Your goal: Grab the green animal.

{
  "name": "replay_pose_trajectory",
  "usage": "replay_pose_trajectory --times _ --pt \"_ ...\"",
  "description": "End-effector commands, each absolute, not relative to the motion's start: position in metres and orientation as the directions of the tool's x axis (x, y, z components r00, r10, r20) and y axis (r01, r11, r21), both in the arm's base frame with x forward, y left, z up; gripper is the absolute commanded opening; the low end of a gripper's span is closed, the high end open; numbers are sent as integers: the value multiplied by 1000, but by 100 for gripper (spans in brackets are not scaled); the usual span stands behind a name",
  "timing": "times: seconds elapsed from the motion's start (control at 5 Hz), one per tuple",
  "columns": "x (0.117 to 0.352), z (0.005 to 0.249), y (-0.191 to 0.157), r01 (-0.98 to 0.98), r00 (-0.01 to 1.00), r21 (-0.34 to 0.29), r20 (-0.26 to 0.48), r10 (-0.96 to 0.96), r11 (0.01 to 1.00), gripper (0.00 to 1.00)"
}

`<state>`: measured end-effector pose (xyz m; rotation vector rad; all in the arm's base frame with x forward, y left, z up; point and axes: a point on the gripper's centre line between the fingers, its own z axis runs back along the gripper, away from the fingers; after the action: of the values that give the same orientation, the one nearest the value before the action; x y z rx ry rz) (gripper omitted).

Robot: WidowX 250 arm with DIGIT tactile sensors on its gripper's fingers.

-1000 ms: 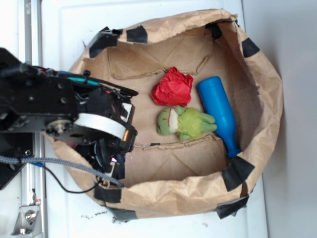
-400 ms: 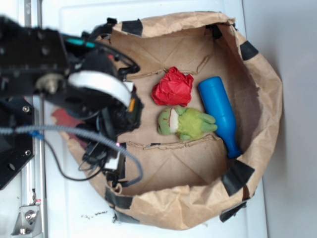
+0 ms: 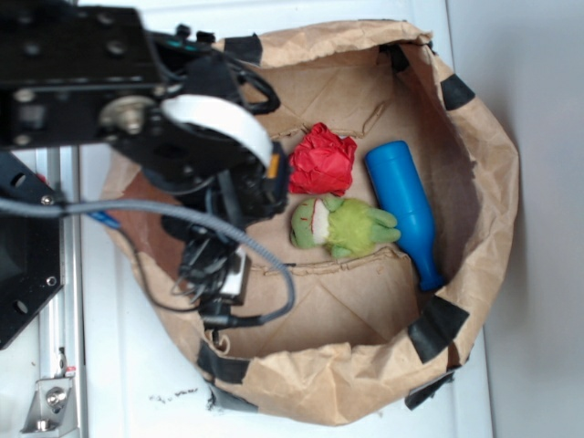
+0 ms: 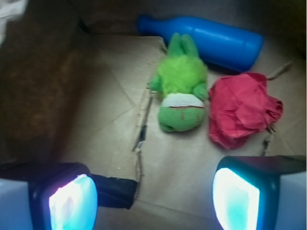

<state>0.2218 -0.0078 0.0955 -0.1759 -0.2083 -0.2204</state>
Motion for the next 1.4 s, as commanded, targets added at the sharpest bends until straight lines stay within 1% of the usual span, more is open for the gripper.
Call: replay_pose_trajectory --times 0.0,0.2,0.4,0.6,0.8,1.0,1.2 --pt "236 93 -24 237 952 -133 231 -202 962 100" --pt "241 90 -31 242 951 -150 232 -204 959 100" --pt "246 81 -36 246 954 -164 217 -208 955 100" --pt "255 76 -41 332 923 -133 252 -292 934 100" --pt "260 77 -41 416 887 -106 266 -378 903 100" --pt "262 76 -40 474 857 -78 268 -440 877 100" --pt "265 64 -37 490 852 -73 249 -460 869 100"
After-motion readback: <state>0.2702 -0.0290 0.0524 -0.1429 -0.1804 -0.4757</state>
